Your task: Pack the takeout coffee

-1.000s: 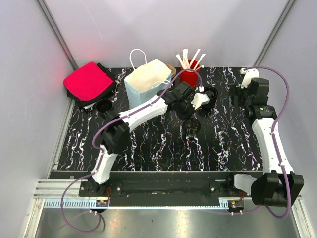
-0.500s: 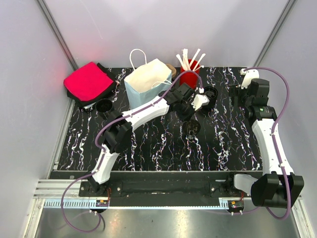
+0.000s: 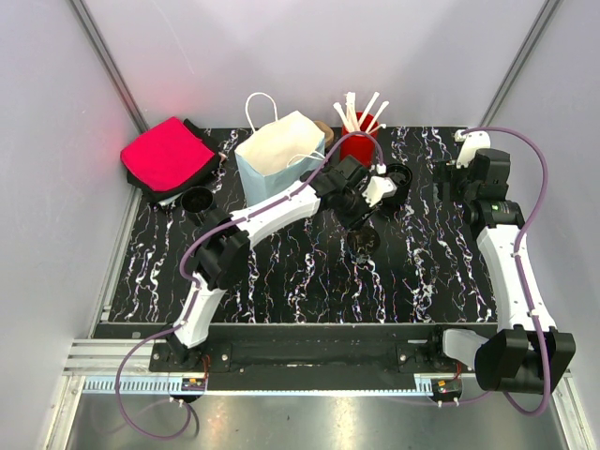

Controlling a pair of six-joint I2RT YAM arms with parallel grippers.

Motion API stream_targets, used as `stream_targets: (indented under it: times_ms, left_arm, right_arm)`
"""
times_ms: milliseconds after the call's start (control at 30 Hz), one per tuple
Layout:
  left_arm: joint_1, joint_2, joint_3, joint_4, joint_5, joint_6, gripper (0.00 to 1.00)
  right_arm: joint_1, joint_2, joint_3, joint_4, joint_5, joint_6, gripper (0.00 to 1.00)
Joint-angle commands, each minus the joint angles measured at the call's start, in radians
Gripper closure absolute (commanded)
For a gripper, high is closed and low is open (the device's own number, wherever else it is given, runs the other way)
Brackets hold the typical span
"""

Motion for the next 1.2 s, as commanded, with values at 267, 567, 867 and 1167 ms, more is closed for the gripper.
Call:
stream_targets:
  times_ms: [267, 567, 867, 1167]
  left_arm:
    - [0.048, -0.197, 0.032, 0.004, -0.028, 0.009, 0.12]
    - [0.149, -0.387, -0.205, 0.041, 0.005, 0.042, 0.01]
    - [0.209, -0.531, -0.388, 0.063, 0.047, 0.145, 0.01]
    - [0.233, -0.584, -0.545, 0.23, 0.059, 0.108, 0.01]
  right_arm:
    - [-0.005, 0.153, 0.121, -0.013, -0.17, 0.006, 0.05]
    - [-0.004, 0.379, 0.27, 0.039, -0.285, 0.072, 0.1]
    - [-0.004, 0.644, 0.432, 0.038, -0.282, 0.127, 0.16]
    - [-0.004, 0.698, 0.451, 0.053, -0.279, 0.141, 0.16]
